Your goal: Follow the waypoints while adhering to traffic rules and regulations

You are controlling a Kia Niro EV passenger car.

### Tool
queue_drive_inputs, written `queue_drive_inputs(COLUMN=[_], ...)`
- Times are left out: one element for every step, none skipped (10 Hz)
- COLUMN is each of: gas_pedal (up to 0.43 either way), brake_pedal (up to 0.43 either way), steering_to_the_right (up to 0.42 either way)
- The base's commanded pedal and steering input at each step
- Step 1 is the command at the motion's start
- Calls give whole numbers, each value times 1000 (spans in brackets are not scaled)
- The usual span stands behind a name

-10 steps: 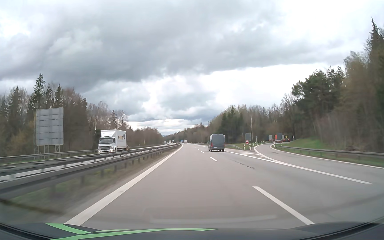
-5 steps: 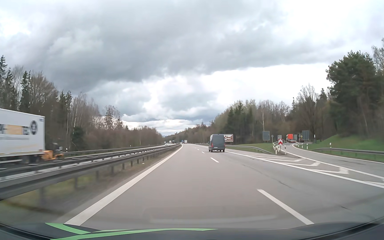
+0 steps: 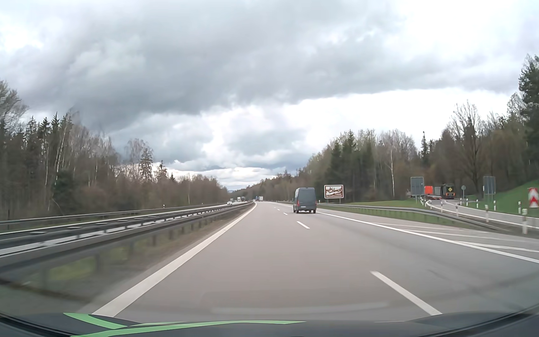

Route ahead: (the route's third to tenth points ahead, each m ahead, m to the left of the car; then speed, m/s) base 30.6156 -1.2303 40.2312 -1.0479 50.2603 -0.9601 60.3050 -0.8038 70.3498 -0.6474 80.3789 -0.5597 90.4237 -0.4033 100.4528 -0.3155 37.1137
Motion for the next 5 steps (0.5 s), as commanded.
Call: queue_drive_inputs(gas_pedal=[240,240,228,228,228], brake_pedal=[0,0,0,0,0], steering_to_the_right=[-4,-4,-4,-4,-4])
